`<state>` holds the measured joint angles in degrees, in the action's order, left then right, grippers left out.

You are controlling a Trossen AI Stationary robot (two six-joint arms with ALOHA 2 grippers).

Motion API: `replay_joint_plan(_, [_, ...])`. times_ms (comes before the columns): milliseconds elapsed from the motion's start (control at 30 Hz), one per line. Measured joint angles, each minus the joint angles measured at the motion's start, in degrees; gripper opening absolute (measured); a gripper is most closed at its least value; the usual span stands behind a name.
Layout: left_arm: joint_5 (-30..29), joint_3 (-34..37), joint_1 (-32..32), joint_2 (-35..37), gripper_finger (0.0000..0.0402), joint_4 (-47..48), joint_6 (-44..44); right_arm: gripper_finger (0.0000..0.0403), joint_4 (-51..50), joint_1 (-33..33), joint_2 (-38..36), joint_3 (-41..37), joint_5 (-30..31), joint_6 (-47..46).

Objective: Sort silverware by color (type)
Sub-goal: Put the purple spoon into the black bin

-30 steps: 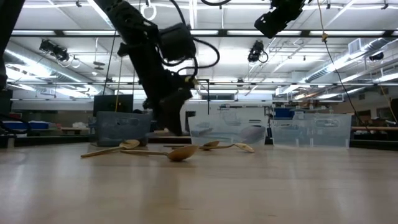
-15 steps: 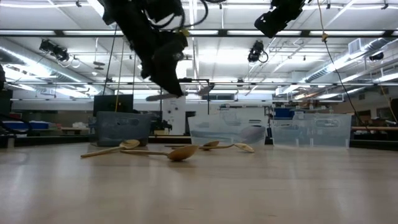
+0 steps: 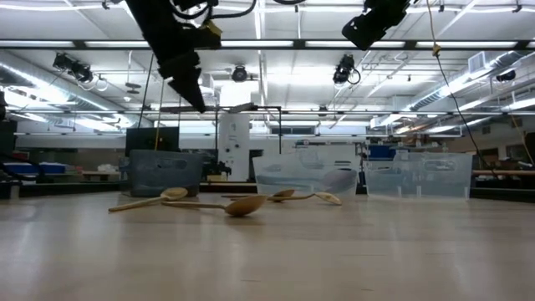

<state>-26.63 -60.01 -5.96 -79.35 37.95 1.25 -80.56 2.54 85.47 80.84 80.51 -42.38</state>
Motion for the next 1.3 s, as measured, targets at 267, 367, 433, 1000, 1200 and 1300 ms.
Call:
replay_joint_plan(267, [-9.83,0.0,-0.11,0.67,0.0059,10.21,-11.12,0.0137,0.21,0.01,0.0,0.0,0.04,0.16])
replay_joint_plan(367, [-13.04,0.52,-0.78,0.67,0.0059,13.88,-11.29,0.0137,0.29,0.05,0.0,0.0,-0.28,0.32])
replay_joint_plan(433, [-14.64,1.48,-1.35,0.68,0.0059,16.3,-11.16,0.0137,0.4,0.05,0.0,0.0,-0.62,0.36])
replay_joint_plan(1000, [-19.91,12.97,-6.63,0.65,0.0059,10.61,-27.73,0.0137,0.99,0.03,0.0,0.0,-0.88,0.56])
replay_joint_plan(1200, [-19.73,15.89,-9.86,0.65,0.0059,2.67,-43.96,0.0137,0.99,0.03,0.0,0.0,-0.88,0.76])
replay_joint_plan(1300, [-19.63,17.16,-11.91,0.65,0.0059,0.51,-50.43,0.0137,1.02,0.03,0.0,0.0,-0.92,0.99])
